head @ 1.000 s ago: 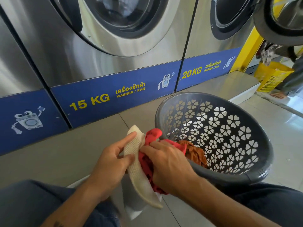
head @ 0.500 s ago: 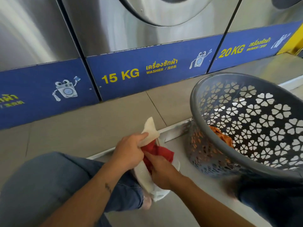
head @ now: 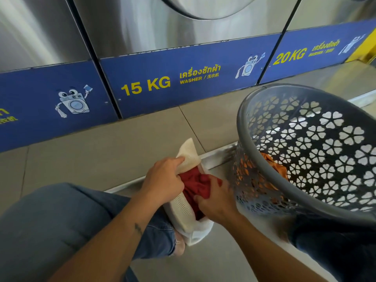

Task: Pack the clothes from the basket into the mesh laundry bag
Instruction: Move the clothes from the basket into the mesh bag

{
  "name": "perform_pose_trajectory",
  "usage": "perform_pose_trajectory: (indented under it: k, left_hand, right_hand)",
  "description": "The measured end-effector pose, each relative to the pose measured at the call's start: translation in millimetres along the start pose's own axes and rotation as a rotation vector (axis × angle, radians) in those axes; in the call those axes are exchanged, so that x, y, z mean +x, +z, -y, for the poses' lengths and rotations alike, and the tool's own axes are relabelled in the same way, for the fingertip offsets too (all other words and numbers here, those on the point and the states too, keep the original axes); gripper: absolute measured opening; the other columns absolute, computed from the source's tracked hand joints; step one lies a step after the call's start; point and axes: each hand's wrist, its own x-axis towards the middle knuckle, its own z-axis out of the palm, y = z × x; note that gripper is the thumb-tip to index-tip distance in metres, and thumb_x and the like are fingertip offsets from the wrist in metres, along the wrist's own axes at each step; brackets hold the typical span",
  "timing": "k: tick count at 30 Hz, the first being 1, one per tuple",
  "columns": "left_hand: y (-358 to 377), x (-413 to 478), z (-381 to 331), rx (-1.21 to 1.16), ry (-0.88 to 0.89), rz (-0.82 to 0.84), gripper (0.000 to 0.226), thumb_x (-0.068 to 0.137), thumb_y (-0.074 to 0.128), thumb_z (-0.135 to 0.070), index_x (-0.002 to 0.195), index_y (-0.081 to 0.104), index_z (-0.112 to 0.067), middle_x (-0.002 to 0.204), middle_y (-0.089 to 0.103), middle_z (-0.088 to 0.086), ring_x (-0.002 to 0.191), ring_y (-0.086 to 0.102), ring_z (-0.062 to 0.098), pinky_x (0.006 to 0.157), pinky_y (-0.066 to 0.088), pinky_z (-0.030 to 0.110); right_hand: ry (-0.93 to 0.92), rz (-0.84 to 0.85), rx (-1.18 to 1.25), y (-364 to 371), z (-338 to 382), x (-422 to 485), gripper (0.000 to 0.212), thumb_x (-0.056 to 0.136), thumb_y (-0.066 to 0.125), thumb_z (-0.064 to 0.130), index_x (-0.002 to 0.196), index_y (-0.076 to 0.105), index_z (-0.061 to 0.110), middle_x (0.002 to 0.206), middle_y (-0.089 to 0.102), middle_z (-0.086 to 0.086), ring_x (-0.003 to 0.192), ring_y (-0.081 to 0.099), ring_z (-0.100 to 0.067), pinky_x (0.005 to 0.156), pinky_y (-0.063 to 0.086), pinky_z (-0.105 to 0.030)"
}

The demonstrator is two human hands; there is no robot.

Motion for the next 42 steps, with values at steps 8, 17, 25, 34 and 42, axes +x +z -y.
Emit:
perform_pose_trajectory:
  k: [8, 17, 25, 34, 42]
  left_hand:
    - [4.4, -0.4, -1.7, -0.090, -0.030, -0.046, 0.065, 0.086, 0.050, 0.000, 0.143, 0.046, -0.031, 0.144, 0.051, 0.003, 0.131, 0.047, 0.025, 0.108, 0.042, 0.042]
    - [2.0, 2.2, -5.3, -0.208, 0.038, -0.302, 0.057, 0.085, 0.044, 0.008, 0.128, 0.065, -0.024, 0.134, 0.061, 0.001, 0.124, 0.055, 0.019, 0.103, 0.046, 0.031]
    - [-5.9, -1.7, -9.2, -0.257, 0.022, -0.414, 0.051, 0.087, 0.045, 0.008, 0.122, 0.069, -0.021, 0.129, 0.065, 0.003, 0.118, 0.059, 0.020, 0.098, 0.046, 0.025]
    - [-9.0, 1.9, -15.6, -0.259, -0.070, -0.319, 0.049, 0.091, 0.051, -0.006, 0.137, 0.055, -0.021, 0.135, 0.058, 0.007, 0.117, 0.056, 0.029, 0.095, 0.052, 0.047]
    - [5.8, 11.6, -28.5, -0.110, -0.032, -0.074, 0.059, 0.088, 0.057, -0.014, 0.144, 0.045, -0.030, 0.143, 0.049, 0.002, 0.129, 0.046, 0.024, 0.105, 0.044, 0.044]
  right_hand:
    - [-0.522, -0.048, -0.136, 23.4, 17.9, -12.0, 0.054, 0.080, 0.062, 0.022, 0.134, 0.058, 0.027, 0.126, 0.063, 0.005, 0.115, 0.056, -0.020, 0.094, 0.049, -0.037]
    - [-0.122, 0.261, -0.199, 3.6, -3.4, 31.0, 0.071, 0.090, 0.044, 0.051, 0.155, 0.017, 0.041, 0.165, 0.020, -0.009, 0.145, 0.027, -0.046, 0.116, 0.027, -0.060]
    - [-0.176, 0.195, -0.125, -25.7, 0.6, 19.7, 0.083, 0.075, 0.053, 0.058, 0.152, 0.022, 0.046, 0.163, 0.024, -0.008, 0.142, 0.036, -0.041, 0.114, 0.036, -0.054]
    - [-0.486, 0.134, -0.207, -129.0, 49.3, -48.2, 0.061, 0.090, 0.059, 0.031, 0.145, 0.035, 0.044, 0.136, 0.054, -0.001, 0.119, 0.057, -0.024, 0.096, 0.052, -0.041]
    - [-0.440, -0.232, -0.052, -236.5, 17.8, -23.1, 0.047, 0.093, 0.064, 0.020, 0.137, 0.054, 0.033, 0.119, 0.065, 0.002, 0.104, 0.067, -0.015, 0.092, 0.053, -0.034]
